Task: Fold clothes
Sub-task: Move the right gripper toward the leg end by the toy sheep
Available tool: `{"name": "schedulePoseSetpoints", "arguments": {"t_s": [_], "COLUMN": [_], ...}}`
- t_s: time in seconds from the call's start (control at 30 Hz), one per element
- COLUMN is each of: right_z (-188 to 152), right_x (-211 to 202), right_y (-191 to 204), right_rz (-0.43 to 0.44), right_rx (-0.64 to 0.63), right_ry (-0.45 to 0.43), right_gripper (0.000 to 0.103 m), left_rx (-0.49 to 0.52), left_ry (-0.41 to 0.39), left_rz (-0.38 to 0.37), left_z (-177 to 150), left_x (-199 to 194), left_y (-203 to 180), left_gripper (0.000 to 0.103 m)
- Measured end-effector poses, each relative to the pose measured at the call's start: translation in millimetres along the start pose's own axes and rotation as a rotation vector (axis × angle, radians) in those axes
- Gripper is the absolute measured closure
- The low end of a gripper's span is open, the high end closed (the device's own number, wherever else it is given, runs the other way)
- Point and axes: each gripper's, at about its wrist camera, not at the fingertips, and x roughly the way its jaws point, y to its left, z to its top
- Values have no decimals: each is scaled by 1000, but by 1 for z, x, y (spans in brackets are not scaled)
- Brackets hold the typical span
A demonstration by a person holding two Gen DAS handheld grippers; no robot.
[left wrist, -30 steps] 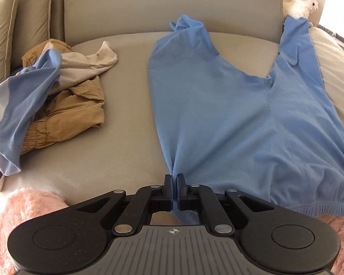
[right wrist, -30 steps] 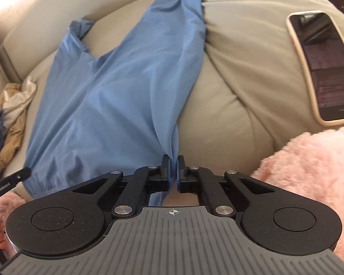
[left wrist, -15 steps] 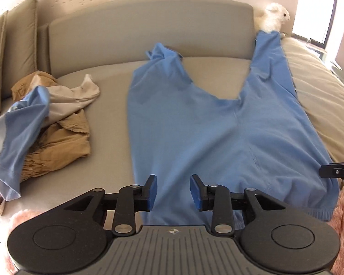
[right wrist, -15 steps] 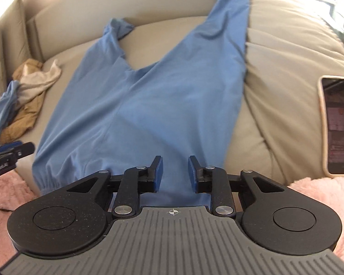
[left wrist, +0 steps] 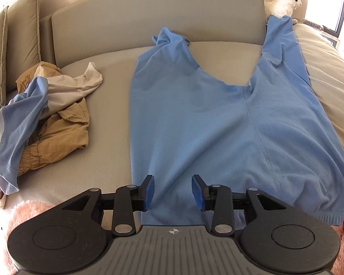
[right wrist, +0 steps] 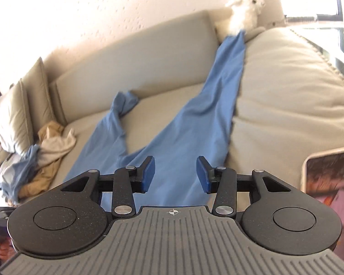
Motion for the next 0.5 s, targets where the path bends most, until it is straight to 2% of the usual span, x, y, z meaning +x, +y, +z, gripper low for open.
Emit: {"name": "schedulePoseSetpoints", "arguments": {"t_s": [0.17, 0.27, 0.4, 0.5], "right_z": [15, 15, 16, 36], "right_x": [26, 38, 55, 50], "right_y": [-80, -104, -114, -107], "right_rz": [-20, -25, -43, -96], "right_rx": [92, 126, 127, 84], "right_ry": [-37, -27, -12, -117], "right_gripper": [57, 56, 57, 56], "left_rx": [-23, -34, -39, -57], "left_ry": [0, 4, 3, -12], "left_rz": [49, 65, 83, 91], "left_z": [10, 13, 16, 18], "left_x": [7, 11, 15, 15], "left_y": [-4, -5, -6, -2], "left_gripper": [66, 65, 64, 63]}}
